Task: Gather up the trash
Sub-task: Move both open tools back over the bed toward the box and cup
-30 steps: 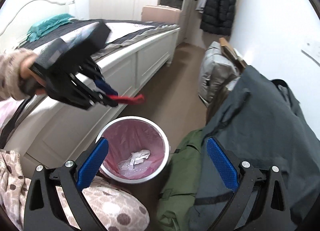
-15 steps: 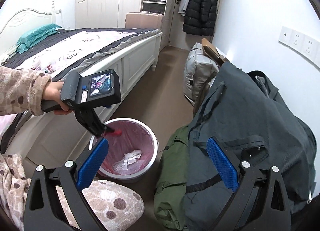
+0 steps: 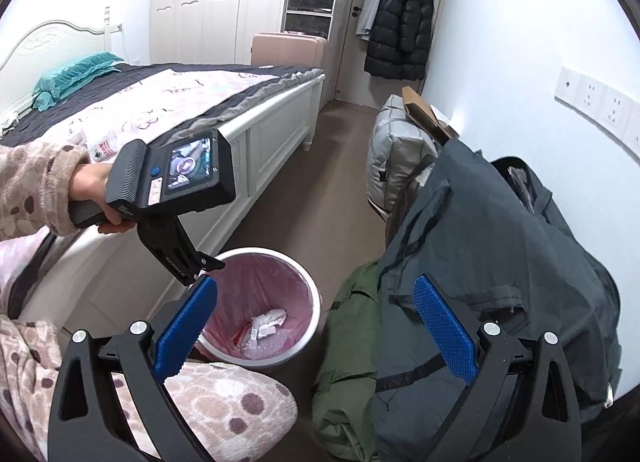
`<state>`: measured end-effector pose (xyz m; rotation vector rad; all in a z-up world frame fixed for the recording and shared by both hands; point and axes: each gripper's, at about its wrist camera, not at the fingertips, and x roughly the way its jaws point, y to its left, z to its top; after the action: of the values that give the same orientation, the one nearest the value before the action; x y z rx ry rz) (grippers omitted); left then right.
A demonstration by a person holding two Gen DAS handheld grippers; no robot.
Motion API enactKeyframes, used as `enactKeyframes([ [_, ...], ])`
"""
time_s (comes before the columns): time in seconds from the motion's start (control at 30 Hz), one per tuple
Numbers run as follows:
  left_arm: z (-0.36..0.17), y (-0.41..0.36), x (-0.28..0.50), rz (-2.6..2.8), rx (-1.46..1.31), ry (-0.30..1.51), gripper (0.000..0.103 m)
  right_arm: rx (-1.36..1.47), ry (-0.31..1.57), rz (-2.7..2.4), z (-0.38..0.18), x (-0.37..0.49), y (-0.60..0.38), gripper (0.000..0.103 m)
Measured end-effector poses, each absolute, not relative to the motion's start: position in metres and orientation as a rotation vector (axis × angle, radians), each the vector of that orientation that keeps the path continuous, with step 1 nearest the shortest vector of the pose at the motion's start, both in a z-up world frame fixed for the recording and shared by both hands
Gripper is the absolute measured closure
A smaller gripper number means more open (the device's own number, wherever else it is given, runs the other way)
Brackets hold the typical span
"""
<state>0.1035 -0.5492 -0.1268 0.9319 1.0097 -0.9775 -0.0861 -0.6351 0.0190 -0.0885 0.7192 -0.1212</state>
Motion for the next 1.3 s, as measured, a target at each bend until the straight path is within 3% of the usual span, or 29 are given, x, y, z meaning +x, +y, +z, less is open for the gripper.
enactKeyframes([
  [0.73, -0.014, -0.283, 0.122, -0.569, 0.482, 1.003, 0.006, -0.157, 0.646, 0.146, 0.060, -0.019, -0.478, 0.007],
  [1.3, 0.022, -0.041, 0.107, -0.232, 0.166, 0.949, 0.005, -0.190, 0.626, 0.294, 0.077, 0.085, -0.305, 0.007],
])
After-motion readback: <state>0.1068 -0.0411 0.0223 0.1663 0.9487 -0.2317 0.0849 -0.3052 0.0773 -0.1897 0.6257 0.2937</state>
